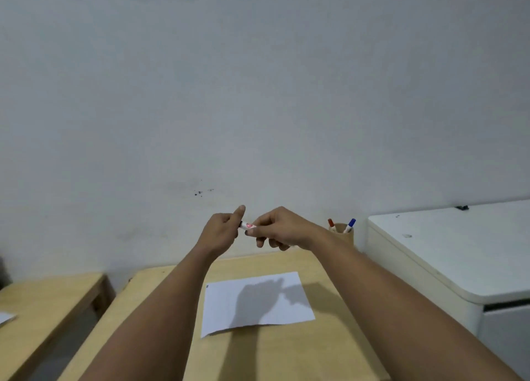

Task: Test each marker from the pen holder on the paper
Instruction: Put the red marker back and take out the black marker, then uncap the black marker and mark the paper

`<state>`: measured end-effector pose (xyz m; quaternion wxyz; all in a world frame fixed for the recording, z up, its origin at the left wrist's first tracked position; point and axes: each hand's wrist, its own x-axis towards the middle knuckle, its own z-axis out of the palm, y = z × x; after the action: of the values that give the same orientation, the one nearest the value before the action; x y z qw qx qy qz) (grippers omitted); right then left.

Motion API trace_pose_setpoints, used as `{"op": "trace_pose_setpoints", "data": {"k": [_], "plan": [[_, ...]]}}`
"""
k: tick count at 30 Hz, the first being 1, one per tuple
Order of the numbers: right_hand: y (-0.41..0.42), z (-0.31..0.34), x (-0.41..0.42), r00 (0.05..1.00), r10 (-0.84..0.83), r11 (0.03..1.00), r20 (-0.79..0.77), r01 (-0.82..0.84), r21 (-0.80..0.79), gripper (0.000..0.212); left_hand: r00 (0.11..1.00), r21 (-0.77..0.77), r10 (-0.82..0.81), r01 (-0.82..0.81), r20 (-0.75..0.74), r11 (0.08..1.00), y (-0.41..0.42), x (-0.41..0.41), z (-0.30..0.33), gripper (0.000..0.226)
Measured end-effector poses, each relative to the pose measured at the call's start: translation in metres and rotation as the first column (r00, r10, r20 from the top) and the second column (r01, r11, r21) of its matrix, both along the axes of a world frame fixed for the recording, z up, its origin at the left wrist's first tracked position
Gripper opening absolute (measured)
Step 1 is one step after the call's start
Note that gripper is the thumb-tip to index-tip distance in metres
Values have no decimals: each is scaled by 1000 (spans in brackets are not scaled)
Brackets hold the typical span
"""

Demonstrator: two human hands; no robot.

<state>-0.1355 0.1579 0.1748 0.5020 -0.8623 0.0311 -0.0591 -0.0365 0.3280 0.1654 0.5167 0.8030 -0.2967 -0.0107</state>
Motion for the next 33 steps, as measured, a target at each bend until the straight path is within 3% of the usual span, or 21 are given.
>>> {"op": "trace_pose_setpoints", "data": {"k": [3, 6, 8, 10, 12, 16, 19, 22, 24, 30, 33], "plan": [[25, -4, 7, 996, 32, 999, 86, -29, -31, 24, 999, 80, 44, -46, 23, 996, 23, 7, 6, 49], [43, -11, 17, 977, 29, 979, 212, 15, -205, 14, 993, 100, 115, -117, 28, 988, 40, 16, 11, 40], [42, -16, 22, 971, 16, 952, 237, 58, -301, 14, 978, 76, 209, -210, 23, 975, 55, 27, 8, 39], [33, -24, 25, 966, -22, 949, 256, 101, -297, 12, 941, 90, 328, -335, 84, 938, 76, 43, -3, 47], [20, -33, 29, 962, -94, 968, 258, 149, -204, 15, 899, 168, 400, -428, 180, 888, 95, 58, -22, 56], [5, -51, 46, 963, -199, 964, 183, 158, 216, 13, 870, 426, 365, -483, 330, 765, 104, 83, -81, 52], [2, -67, 64, 961, -267, 853, 70, 202, 481, 18, 870, 544, 287, -478, 400, 690, 99, 99, -127, 45], [1, -84, 85, 951, -308, 664, -28, 236, 710, 29, 880, 603, 244, -460, 407, 652, 92, 116, -162, 41], [-1, -97, 97, 945, -325, 601, -46, 244, 761, 27, 882, 610, 234, -455, 409, 649, 88, 125, -178, 39], [-2, -131, 118, 936, -351, 690, 27, 239, 683, 8, 847, 577, 223, -499, 483, 647, 85, 141, -211, 42], [5, -137, 126, 910, -414, 668, -10, 311, 676, 29, 865, 494, 298, -481, 404, 725, 88, 140, -209, 50]]}}
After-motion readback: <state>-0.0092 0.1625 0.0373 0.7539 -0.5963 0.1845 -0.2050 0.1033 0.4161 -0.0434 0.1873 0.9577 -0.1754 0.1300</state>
